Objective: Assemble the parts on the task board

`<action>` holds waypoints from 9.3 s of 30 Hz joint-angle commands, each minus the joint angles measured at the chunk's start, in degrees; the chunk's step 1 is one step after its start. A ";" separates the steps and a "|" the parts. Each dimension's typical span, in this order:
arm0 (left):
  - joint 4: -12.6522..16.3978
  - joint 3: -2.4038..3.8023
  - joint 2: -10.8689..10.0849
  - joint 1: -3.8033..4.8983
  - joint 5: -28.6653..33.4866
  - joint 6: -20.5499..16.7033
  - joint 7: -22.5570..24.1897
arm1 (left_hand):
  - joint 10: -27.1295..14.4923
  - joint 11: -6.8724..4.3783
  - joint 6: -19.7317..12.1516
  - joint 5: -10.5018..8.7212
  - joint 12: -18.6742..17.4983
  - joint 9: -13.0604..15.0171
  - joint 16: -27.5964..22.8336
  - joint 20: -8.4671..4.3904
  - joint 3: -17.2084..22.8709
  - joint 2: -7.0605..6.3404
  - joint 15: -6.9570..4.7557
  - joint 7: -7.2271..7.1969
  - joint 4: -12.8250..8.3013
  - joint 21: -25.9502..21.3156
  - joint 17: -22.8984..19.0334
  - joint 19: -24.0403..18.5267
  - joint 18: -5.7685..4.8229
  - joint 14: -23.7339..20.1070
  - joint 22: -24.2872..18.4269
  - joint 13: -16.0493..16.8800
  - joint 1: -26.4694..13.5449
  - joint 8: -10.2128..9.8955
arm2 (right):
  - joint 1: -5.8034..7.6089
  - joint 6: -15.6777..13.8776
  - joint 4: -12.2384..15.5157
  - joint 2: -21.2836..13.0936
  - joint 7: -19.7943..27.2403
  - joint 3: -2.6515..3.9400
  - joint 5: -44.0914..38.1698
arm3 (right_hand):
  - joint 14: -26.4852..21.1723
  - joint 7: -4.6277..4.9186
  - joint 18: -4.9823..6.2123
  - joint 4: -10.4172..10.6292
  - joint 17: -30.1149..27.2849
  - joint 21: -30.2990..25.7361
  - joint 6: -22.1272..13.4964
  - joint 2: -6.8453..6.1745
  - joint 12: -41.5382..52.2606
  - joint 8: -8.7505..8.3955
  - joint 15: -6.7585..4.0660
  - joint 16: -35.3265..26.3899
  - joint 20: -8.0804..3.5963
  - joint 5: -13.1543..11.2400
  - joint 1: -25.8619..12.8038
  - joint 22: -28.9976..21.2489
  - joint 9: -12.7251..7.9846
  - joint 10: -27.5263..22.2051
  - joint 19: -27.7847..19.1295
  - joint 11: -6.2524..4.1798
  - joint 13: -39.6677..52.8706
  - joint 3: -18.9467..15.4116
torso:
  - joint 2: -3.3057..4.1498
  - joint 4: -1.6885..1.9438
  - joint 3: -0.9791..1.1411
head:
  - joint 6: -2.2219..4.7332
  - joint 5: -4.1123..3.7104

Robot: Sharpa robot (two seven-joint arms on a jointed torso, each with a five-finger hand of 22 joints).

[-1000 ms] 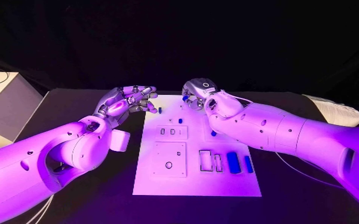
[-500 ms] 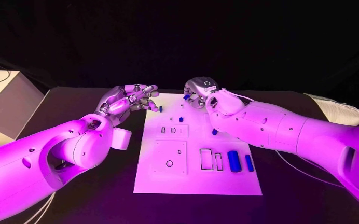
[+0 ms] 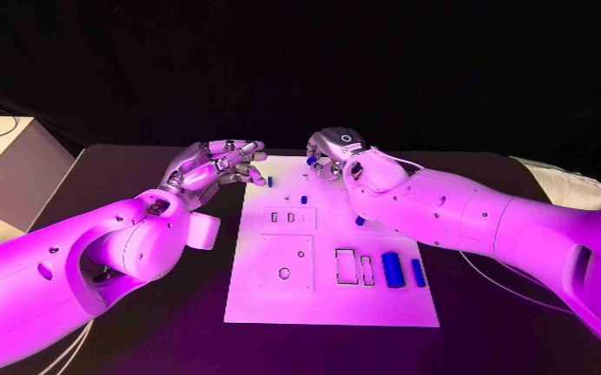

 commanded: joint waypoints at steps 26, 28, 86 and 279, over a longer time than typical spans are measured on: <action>0.01 0.18 0.03 0.06 -0.33 0.98 0.00 | -0.23 0.29 0.03 0.22 -0.23 0.08 0.44 -0.10 0.36 -0.12 0.04 0.22 0.14 0.57 0.21 -0.65 0.52 -0.49 0.22 0.01 0.21 -0.33 | -0.14 1.08 -1.14 0.76 1.57 -0.09 1.12 | -2.78 1.77 2.68 1.44 -11.51 -16.45 -10.44 -1.89 0.01 -6.41 2.14 -6.03 2.10 -5.12 -0.68 -18.53 -1.00 -13.25 -8.40 2.11 -2.39 -6.42 | 0.11 -0.06 0.06 | -0.14 0.22; 0.00 0.19 -0.01 0.06 -0.33 1.00 -0.02 | -0.23 0.29 0.03 0.22 -0.23 0.08 0.44 -0.10 0.36 -0.12 0.04 0.22 0.14 0.57 0.21 -0.65 0.52 -0.49 0.22 0.01 0.21 -0.33 | -0.14 0.38 -1.06 0.59 1.55 -0.09 1.19 | -3.07 1.30 3.07 2.42 -13.48 -19.31 -11.39 -0.79 0.16 -7.20 2.25 -7.32 2.20 -4.93 1.68 -21.12 -1.18 -14.68 -8.69 2.28 -2.67 -11.58 | 0.12 -0.10 0.07 | -0.15 0.27; -1.94 0.19 -0.02 -0.03 -1.72 1.63 -0.23 | -0.14 0.19 0.09 0.22 -0.17 0.11 0.94 -0.09 0.28 -0.27 -0.07 0.08 0.11 1.16 0.58 -0.84 0.58 -0.33 0.58 0.04 0.10 -0.32 | 2.10 11.02 8.99 -16.29 -4.73 1.10 25.08 | 5.98 1.74 -4.22 11.24 28.48 11.73 -10.65 -0.80 85.69 -1.98 1.35 13.86 1.34 2.92 1.49 16.43 1.14 19.50 6.06 0.40 80.86 -20.95 | -0.54 -1.81 0.97 | -0.22 0.52; -2.58 0.19 0.97 -0.01 -1.74 2.31 -1.23 | -0.06 0.16 0.19 0.22 -0.19 0.17 1.47 -0.10 0.53 -0.01 -0.09 0.05 0.07 2.23 1.10 -1.41 0.60 -0.62 1.26 0.04 0.09 -0.32 | -2.85 2.42 8.07 -1.37 -3.53 0.25 2.82 | 5.98 1.90 -4.83 8.14 28.48 13.89 -9.43 -2.58 84.90 -3.99 1.59 13.86 1.70 0.01 -0.63 18.87 -0.31 18.70 7.12 0.56 80.02 -12.67 | -0.47 -1.84 1.18 | -2.15 1.55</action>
